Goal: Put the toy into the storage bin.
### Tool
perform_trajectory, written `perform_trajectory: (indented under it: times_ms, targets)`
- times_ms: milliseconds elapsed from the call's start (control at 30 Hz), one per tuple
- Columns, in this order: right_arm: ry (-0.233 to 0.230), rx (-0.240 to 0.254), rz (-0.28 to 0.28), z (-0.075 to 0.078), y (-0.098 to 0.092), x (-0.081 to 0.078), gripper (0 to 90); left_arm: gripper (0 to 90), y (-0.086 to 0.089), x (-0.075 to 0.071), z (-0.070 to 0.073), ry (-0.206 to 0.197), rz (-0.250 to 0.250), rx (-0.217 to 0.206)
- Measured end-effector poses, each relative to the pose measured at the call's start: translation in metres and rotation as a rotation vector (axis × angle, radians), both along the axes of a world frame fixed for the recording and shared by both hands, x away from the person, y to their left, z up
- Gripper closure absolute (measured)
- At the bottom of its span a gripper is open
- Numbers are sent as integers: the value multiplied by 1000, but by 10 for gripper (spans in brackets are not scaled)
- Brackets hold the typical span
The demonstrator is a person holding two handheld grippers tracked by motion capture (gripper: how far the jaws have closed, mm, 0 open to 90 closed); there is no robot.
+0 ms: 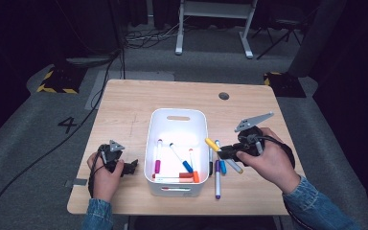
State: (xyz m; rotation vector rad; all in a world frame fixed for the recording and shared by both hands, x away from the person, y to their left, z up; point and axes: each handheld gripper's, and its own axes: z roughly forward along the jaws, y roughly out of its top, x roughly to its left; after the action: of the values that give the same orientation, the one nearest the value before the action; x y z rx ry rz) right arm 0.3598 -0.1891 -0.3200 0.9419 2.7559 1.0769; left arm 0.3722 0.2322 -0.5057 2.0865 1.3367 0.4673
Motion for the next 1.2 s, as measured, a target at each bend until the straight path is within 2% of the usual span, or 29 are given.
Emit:
perform_trajectory:
  times_ms: [67, 100, 333, 400, 800, 933, 1200]
  targets:
    - [1, -7, 2, 1, 2, 0, 773, 1, 0, 0, 0, 0, -1, 1]
    - [-5, -7, 18, 4, 11, 1, 773, 0, 0, 0, 0, 0, -2, 1]
    - [-7, -4, 53, 13, 33, 4, 773, 0, 0, 2, 0, 0, -10, 3]
    - [-24, -12, 65, 15, 39, 5, 773, 0, 0, 2, 0, 1, -10, 2]
    - [-35, 28, 114, 20, 66, 2, 773, 0, -1, 3, 0, -1, -11, -2]
    - [-44, 45, 131, 18, 73, 2, 773, 0, -1, 3, 0, -3, -11, -3]
    - [-21, 46, 157, 4, 85, 2, 773, 0, -1, 3, 0, -4, -12, 0]
